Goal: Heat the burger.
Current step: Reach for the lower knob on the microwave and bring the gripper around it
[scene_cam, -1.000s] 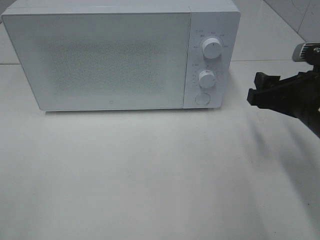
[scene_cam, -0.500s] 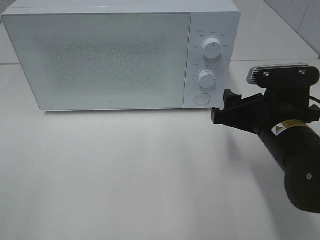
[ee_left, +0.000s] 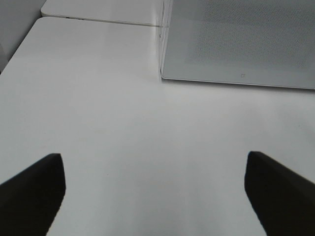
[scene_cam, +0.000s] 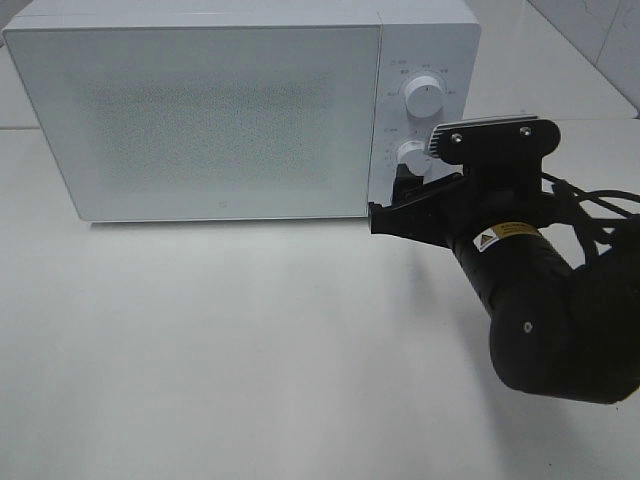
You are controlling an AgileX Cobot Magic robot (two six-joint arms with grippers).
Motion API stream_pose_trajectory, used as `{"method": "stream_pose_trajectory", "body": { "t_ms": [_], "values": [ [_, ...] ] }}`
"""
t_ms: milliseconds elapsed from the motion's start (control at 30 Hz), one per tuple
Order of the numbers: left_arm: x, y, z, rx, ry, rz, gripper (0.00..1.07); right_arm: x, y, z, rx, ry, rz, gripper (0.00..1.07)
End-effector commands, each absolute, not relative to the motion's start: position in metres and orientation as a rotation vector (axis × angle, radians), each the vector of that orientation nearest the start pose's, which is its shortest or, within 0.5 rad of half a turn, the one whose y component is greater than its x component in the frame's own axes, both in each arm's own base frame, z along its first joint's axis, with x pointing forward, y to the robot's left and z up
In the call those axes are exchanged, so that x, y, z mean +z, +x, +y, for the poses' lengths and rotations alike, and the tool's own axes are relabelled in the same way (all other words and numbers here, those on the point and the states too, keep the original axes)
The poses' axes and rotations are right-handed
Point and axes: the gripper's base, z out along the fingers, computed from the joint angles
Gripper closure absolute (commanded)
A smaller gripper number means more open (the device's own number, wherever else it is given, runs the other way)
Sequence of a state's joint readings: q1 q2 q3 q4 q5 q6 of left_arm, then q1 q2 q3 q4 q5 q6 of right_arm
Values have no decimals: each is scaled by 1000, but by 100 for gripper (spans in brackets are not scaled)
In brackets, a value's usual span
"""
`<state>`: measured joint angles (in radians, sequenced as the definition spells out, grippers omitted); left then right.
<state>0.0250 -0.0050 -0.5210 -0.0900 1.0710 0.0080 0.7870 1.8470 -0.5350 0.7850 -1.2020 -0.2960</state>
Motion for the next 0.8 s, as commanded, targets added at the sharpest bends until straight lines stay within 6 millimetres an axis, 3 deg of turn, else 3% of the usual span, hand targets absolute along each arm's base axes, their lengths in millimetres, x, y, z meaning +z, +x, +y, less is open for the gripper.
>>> {"method": "stream_pose_trajectory", "body": {
  "t_ms": [33, 333, 800],
  "values": [
    [281, -11, -8, -97, -22, 2012, 16, 146, 256, 167, -55, -66, 1661, 34],
    [281, -11, -8, -97, -22, 2012, 16, 140, 272, 178, -89, -25, 1664, 34],
    [281, -11, -8, -97, -22, 2012, 16, 131, 280, 183, -101, -12, 1640, 34]
  ]
}}
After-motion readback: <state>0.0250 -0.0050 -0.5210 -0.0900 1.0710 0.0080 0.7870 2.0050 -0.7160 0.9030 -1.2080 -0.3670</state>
